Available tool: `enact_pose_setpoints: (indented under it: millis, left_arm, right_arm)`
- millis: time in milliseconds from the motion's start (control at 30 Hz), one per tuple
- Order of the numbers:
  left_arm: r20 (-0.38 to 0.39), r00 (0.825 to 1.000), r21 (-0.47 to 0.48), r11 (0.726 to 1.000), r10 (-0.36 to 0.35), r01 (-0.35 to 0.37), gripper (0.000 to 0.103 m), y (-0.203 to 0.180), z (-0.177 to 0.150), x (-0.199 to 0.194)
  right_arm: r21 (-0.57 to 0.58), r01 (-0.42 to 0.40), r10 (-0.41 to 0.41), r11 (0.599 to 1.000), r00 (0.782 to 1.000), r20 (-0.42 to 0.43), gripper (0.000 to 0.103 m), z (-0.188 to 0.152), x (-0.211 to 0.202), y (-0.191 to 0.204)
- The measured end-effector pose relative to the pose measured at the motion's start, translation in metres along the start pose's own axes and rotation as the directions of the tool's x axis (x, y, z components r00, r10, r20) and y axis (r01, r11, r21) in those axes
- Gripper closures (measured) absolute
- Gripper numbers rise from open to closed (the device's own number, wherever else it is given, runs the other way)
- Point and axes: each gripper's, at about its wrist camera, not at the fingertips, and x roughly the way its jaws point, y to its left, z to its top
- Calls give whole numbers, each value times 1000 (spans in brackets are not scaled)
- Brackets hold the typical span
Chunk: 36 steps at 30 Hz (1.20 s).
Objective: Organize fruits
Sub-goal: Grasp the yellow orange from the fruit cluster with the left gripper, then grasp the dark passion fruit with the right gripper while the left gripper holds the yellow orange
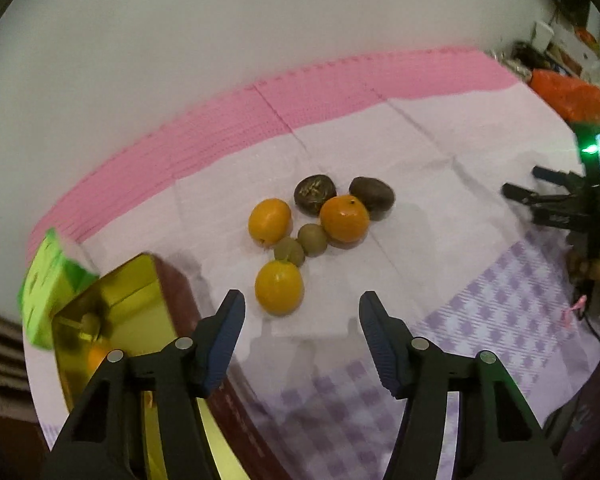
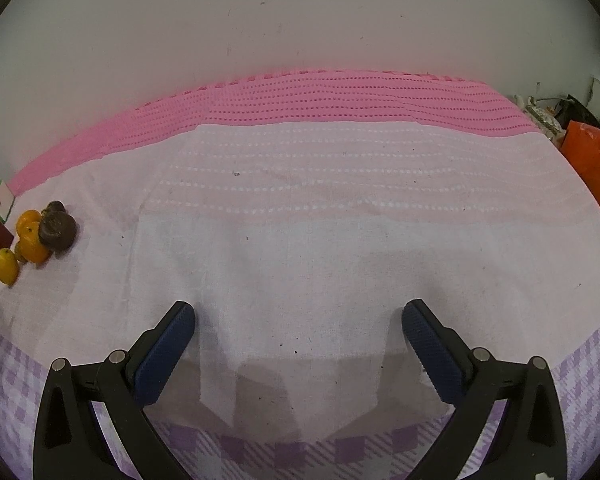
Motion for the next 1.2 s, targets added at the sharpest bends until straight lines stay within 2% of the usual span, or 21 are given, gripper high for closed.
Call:
enact_pose_setpoints:
  millis: [300,367,400,433,467,533,633,667,733,800,833,867,900,967,1100,1167,1200]
  left_arm:
    - [-112,994,100,995,-12,23,43,4,13,50]
    - [-136,990,106,994,-22,36,48,5,12,60]
    - [-143,990,106,994,-19,35,54,4,11,62]
    - [-149,989,104,994,-16,32,65,4,10,64]
    - [-152,988,97,995,-14,29,65,4,8,67]
    - [-136,991,71,997,9,0,66,2,4,64]
    - [-97,994,-22,998,52,-54,66,-3,-12,46]
    - [-80,996,-57,997,50,-55,66,-5,-16,37]
    - [-33,999,-149,989,8,-13,66,-11,-30,14]
    - [-6,1000,-204,979,10,-11,66,-19,-44,-6]
    - [4,1000,-224,975,6,-5,66,-25,-52,-15]
    - [13,1000,-238,971,-3,6,66,-28,-57,-22]
    - [21,1000,-256,966,-12,17,66,-33,-64,-30]
    - [31,999,-276,961,-25,32,66,-40,-72,-40]
    - [50,999,-300,953,-20,34,66,-51,-85,-61]
    - [65,998,-309,951,-8,27,66,-53,-88,-74]
    - [72,997,-318,948,-4,27,66,-53,-89,-79]
  right_arm:
    - [23,-33,32,999,999,13,0,-1,-3,-4]
    - [26,-36,36,999,999,14,0,-1,-3,-4]
    - [27,-38,38,999,999,15,0,-1,-3,-5]
    - [27,-39,38,999,999,15,0,0,-3,-5]
    - [26,-37,37,999,999,14,0,0,-3,-4]
    - [19,-27,27,999,1000,10,0,0,-2,-2]
    - [11,-16,16,1000,1000,5,0,1,-1,0]
    - [10,-15,15,1000,1000,4,0,1,-1,-1]
    - [13,-24,24,1000,1000,8,0,1,-2,-2]
    - [22,-95,94,995,994,47,5,-2,-10,-6]
    - [13,-165,163,986,983,81,15,-3,-17,-6]
    - [-24,-238,240,971,966,96,23,-2,-22,-2]
    - [-95,-300,307,949,949,74,26,1,-27,9]
    - [-229,-391,405,891,914,16,41,8,-32,36]
    - [-422,-505,519,753,850,-92,50,31,-30,90]
    - [-543,-490,510,682,851,-127,50,39,-24,119]
    - [-564,-499,510,658,846,-154,50,42,-18,126]
